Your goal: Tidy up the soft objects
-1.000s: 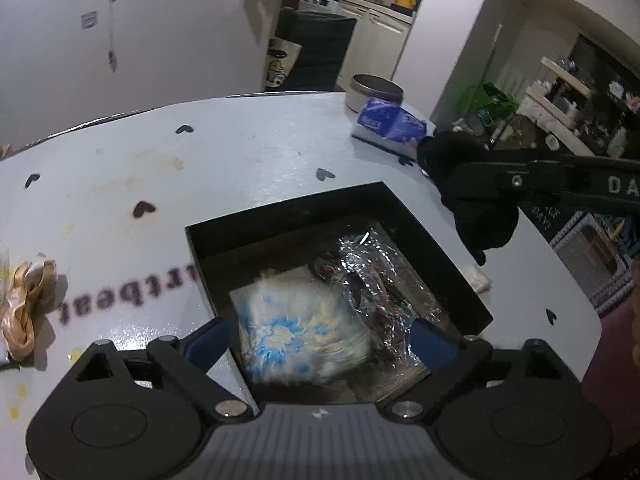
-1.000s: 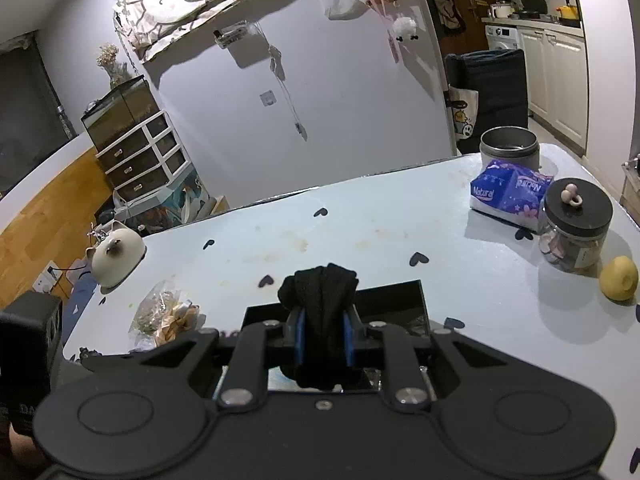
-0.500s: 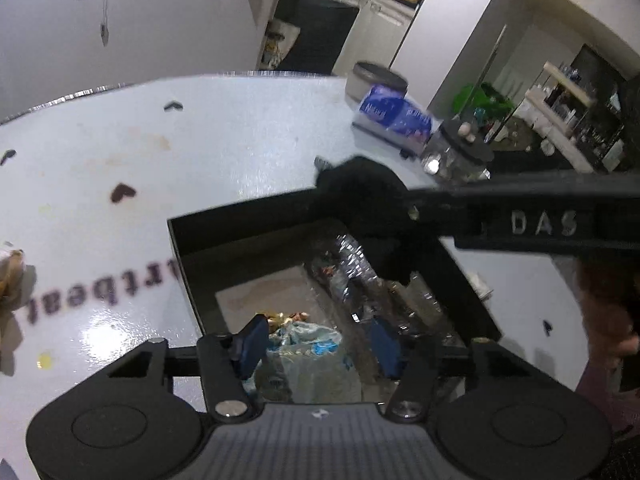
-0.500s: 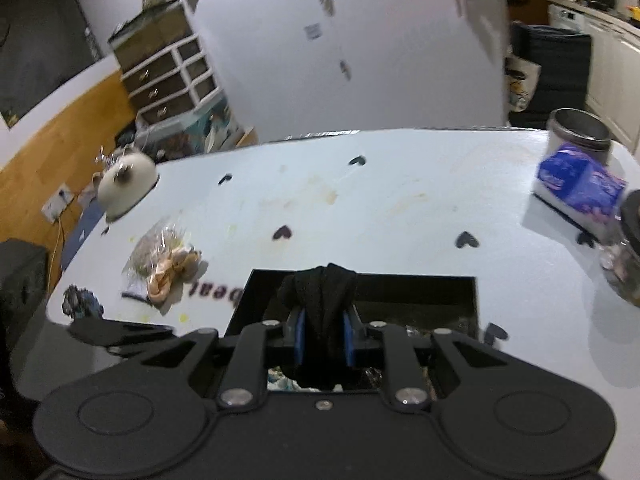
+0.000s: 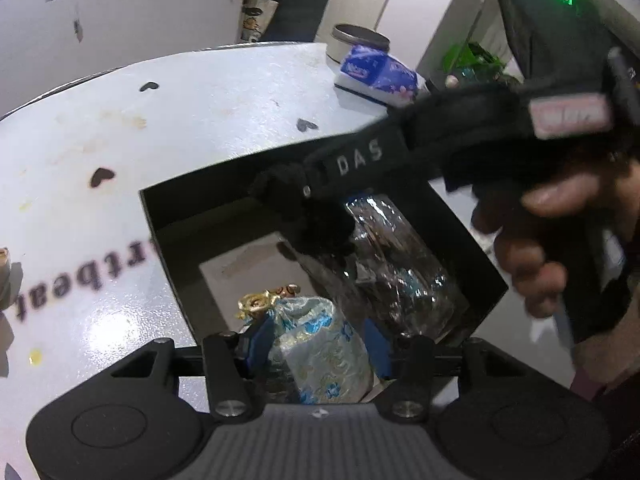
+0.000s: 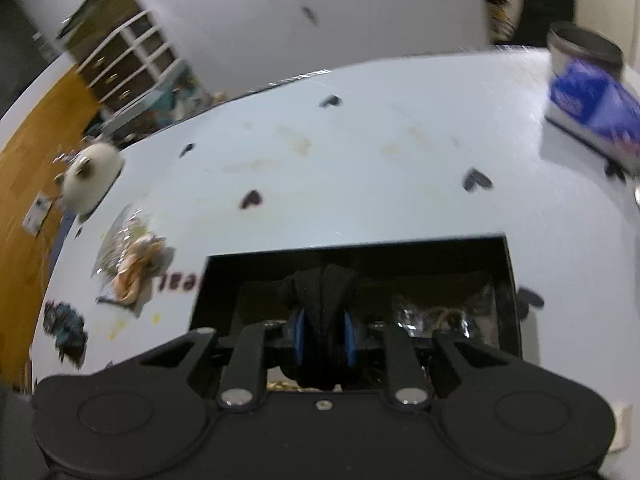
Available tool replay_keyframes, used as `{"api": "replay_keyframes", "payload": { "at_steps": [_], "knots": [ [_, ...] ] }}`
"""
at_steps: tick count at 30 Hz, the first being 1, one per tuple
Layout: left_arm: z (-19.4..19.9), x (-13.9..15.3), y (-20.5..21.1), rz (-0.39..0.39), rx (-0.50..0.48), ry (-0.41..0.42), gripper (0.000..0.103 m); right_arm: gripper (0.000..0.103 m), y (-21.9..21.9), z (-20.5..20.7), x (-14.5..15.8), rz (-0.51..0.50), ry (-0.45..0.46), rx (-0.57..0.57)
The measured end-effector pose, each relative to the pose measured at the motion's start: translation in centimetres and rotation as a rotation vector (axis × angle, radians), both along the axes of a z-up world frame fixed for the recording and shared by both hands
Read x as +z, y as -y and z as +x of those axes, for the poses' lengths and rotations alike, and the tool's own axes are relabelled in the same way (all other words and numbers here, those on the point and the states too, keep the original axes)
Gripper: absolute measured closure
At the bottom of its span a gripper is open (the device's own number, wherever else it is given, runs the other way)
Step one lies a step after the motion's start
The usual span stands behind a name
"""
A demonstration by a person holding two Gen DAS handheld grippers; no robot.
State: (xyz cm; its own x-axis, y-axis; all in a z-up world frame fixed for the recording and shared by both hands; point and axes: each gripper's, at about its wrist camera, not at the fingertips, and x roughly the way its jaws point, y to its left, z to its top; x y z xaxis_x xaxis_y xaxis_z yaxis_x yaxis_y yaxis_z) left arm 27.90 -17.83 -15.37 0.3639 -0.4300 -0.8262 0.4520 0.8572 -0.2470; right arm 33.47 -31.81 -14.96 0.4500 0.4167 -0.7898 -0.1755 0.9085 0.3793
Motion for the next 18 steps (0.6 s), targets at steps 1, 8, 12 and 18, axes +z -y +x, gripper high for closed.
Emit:
{"api": "replay_keyframes", "payload": {
  "at_steps": [1, 8, 12, 18],
  "knots": [
    [0.0, 0.1, -0.2, -0.007, 0.007, 0.000, 0.051, 0.074, 0.1, 0.0, -0.3, 0.008, -0.009, -0.021],
    [-0.3, 0.8, -1.4, -0.045, 0.046, 0.018, 0.039, 0.058, 0.7, -0.6, -0.7, 0.015, -0.027, -0.084],
    [-0.4, 1.2, -1.3, -0.048, 0.063, 0.028, 0.036, 0.051, 1.1, -1.0, 0.1, 0.015, -0.010, -0.098],
    [-0.8, 1.8, -1.3, -0.052, 0.069, 0.048, 0.034, 0.050, 2.3, -2.0, 1.4, 0.035, 0.014, -0.134]
  ]
}}
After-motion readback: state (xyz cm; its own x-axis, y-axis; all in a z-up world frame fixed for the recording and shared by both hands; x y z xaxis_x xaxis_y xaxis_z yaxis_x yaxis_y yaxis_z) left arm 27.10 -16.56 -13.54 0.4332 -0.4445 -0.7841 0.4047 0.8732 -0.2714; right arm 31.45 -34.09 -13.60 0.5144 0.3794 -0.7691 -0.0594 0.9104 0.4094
